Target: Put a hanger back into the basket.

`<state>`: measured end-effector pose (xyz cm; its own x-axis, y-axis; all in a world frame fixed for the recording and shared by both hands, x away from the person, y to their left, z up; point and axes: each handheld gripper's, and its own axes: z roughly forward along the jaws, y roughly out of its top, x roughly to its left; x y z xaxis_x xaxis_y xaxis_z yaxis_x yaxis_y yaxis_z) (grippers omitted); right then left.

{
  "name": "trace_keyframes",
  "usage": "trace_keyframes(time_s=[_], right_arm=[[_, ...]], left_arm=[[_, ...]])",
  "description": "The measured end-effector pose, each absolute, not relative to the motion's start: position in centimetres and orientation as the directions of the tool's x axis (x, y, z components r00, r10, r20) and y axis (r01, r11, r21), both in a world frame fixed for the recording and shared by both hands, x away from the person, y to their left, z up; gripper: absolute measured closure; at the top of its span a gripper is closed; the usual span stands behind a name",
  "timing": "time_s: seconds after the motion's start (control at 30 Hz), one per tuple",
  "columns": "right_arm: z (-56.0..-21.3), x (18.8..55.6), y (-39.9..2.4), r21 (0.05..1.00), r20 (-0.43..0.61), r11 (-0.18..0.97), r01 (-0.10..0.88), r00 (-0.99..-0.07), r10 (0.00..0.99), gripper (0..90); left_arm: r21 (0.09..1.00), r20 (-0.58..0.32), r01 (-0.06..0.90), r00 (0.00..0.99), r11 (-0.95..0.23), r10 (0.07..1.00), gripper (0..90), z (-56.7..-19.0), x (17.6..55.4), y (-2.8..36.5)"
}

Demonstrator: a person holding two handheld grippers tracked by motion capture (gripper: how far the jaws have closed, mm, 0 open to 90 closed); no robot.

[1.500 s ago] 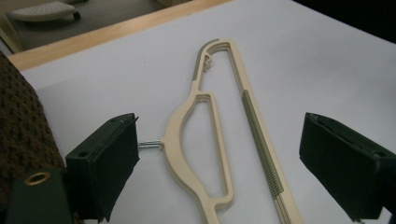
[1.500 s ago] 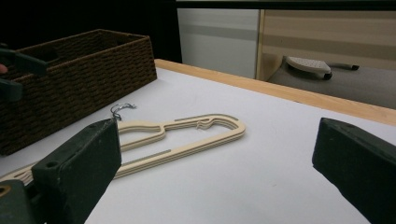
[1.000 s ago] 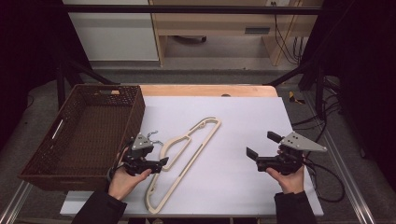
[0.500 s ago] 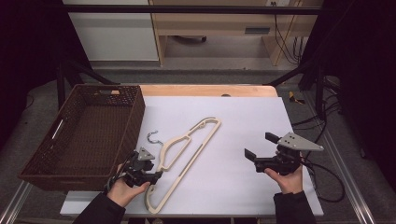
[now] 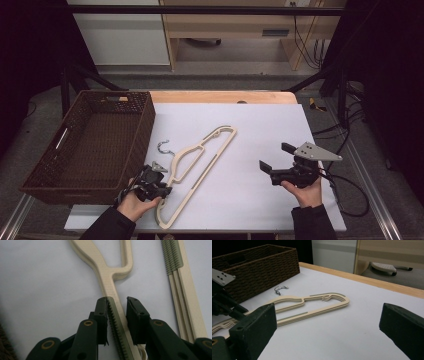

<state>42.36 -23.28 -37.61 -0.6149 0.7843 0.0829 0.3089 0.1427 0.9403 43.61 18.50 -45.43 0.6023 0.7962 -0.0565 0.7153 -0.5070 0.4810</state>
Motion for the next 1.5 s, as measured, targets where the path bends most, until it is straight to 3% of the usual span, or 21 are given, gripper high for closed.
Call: trace_keyframes(time_s=[0.6,1.0,1.5], right_arm=[[-38.1,42.6,-22.7,0.932,0.067,0.176,0.316,-0.629,0.775,1.4],[-38.2,42.7,-22.3,0.932,0.082,0.170,0.320,-0.643,0.762,2.6],[-37.8,45.1,-14.2,0.921,0.084,0.229,0.315,-0.734,0.674,12.3]], left_arm=[[0.488,-0.062,0.761,0.517,-0.426,0.854,77.4,-44.7,43.6,18.9],[0.547,0.007,0.715,0.516,-0.435,0.856,79.4,-43.7,42.8,18.6],[0.626,0.072,0.631,0.538,-0.458,0.840,79.5,-41.8,41.5,18.6]])
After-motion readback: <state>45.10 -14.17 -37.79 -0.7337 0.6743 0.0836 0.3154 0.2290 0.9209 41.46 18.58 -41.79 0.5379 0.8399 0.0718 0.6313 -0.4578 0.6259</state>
